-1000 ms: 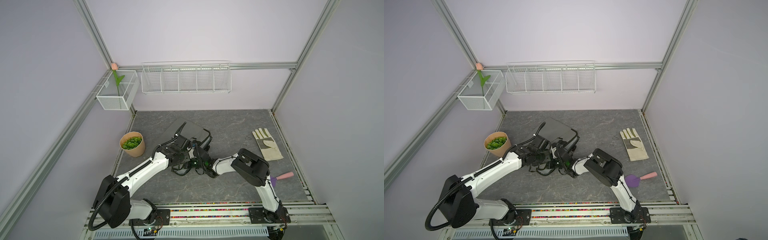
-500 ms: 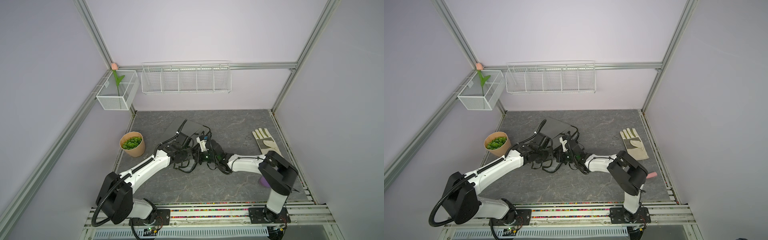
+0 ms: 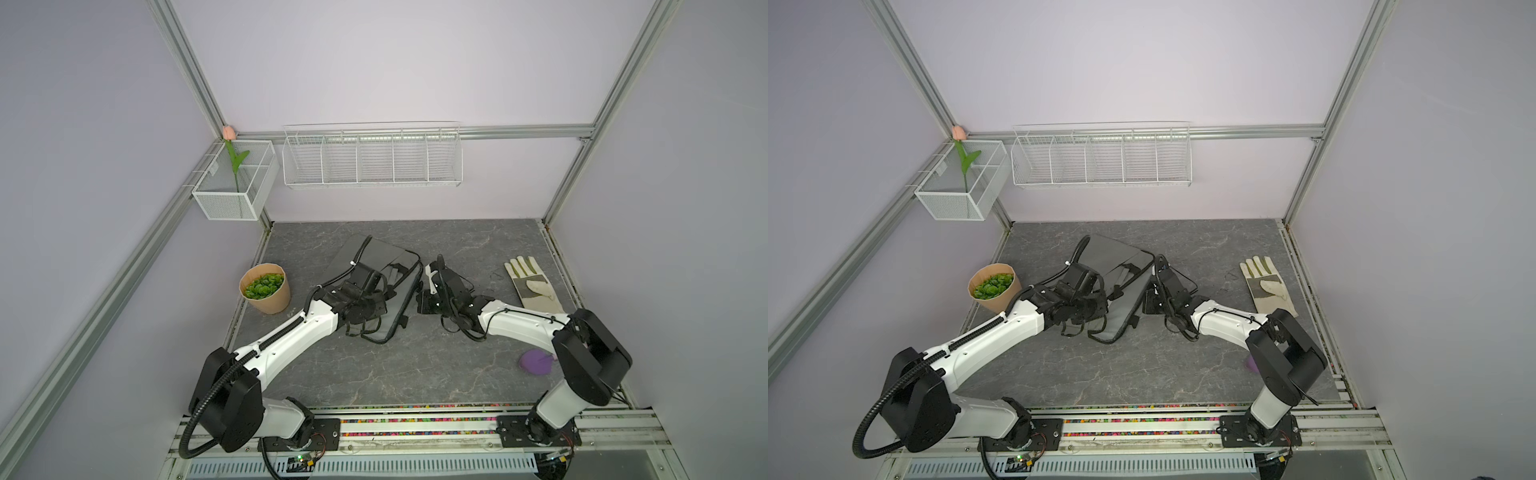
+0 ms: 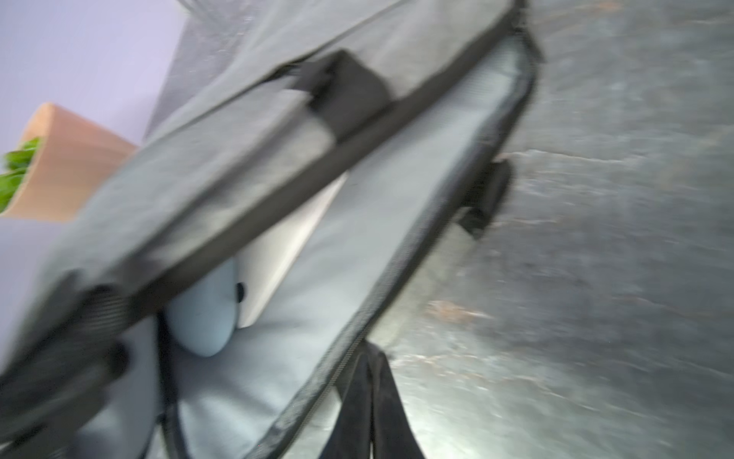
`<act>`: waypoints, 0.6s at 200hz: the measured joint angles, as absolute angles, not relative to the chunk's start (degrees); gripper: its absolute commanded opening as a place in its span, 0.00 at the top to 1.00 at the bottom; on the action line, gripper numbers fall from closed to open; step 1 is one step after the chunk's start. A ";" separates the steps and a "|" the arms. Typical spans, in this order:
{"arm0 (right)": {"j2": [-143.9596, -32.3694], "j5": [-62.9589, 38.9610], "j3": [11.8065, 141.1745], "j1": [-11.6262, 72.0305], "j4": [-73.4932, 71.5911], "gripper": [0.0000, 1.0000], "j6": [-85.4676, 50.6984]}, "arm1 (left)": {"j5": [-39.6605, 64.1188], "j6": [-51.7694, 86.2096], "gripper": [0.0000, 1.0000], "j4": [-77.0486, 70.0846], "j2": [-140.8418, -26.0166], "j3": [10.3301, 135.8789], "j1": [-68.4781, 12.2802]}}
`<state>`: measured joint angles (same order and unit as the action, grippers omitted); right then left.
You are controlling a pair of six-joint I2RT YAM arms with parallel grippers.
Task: Put the mouse into the laptop bag
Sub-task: Close the zippered laptop bag at the center of the board.
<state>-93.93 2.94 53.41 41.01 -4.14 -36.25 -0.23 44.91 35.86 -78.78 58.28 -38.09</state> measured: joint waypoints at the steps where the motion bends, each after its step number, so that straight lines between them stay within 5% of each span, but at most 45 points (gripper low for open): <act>1: -93.91 3.05 53.39 40.93 -4.10 0.92 -36.21 | -0.16 44.84 0.76 35.86 -78.74 58.28 -38.09; 35: -92.99 3.38 53.45 37.82 -3.55 0.89 -35.53 | 2.35 45.19 0.45 34.50 -78.39 58.19 -38.30; 63: -93.01 3.18 54.87 35.51 -1.93 0.87 -34.79 | 3.51 45.69 0.39 33.67 -78.11 58.48 -38.24; 70: -93.12 3.16 55.46 35.03 -1.67 0.87 -34.59 | 3.57 45.67 0.44 33.76 -78.11 58.96 -38.26; 96: -94.89 2.94 59.13 33.23 -0.69 0.86 -33.30 | 2.81 44.07 0.86 34.92 -78.17 63.02 -38.26; 120: -98.87 2.33 64.31 31.40 0.64 0.77 -31.59 | 0.58 41.71 0.93 34.96 -79.94 69.06 -38.13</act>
